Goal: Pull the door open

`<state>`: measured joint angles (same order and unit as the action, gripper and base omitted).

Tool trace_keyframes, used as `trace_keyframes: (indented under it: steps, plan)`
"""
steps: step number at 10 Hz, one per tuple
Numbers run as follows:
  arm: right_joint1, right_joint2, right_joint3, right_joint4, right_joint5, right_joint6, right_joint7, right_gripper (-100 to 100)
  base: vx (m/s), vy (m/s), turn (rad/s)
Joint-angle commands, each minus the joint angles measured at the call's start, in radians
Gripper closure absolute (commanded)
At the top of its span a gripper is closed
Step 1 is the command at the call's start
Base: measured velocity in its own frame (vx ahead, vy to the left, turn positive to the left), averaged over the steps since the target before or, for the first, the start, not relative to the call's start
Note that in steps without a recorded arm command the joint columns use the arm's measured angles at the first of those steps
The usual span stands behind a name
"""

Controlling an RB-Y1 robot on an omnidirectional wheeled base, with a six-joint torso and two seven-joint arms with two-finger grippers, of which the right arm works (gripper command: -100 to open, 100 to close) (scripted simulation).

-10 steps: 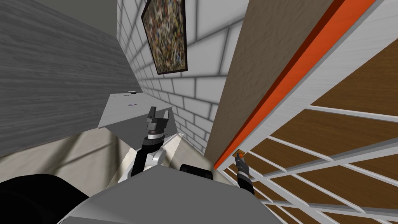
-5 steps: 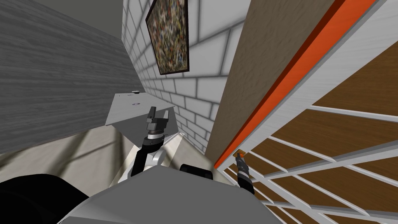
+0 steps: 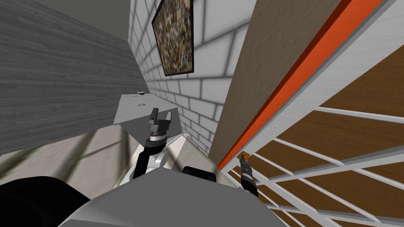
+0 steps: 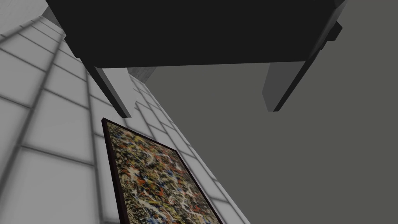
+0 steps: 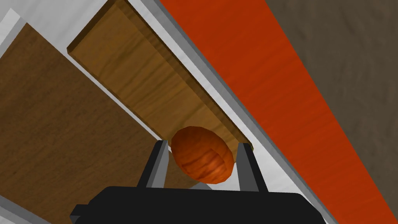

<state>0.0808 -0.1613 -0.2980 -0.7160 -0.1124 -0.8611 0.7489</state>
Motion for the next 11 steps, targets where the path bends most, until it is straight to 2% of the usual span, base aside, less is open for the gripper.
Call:
trace_keyframes:
  steps: [1, 4, 5, 6, 10, 11]
  plan:
    - [-0.002, -0.001, -0.001, 0.006, -0.004, -0.003, -0.039, 100, -0.038, -0.001, 0.031]
    - [-0.010, -0.005, -0.001, 0.018, -0.013, -0.005, -0.118, 100, -0.029, -0.002, 0.036]
    - [-0.010, -0.005, -0.001, 0.018, -0.013, -0.005, -0.120, 100, -0.026, -0.005, 0.029]
    - [-0.014, -0.007, -0.001, 0.025, -0.019, -0.007, -0.160, 100, -0.032, -0.002, 0.046]
    - [-0.023, -0.011, -0.002, 0.038, -0.029, -0.010, -0.244, 100, -0.040, -0.002, 0.047]
    - [-0.027, -0.013, -0.002, 0.044, -0.035, -0.012, -0.280, 100, -0.033, -0.002, 0.051]
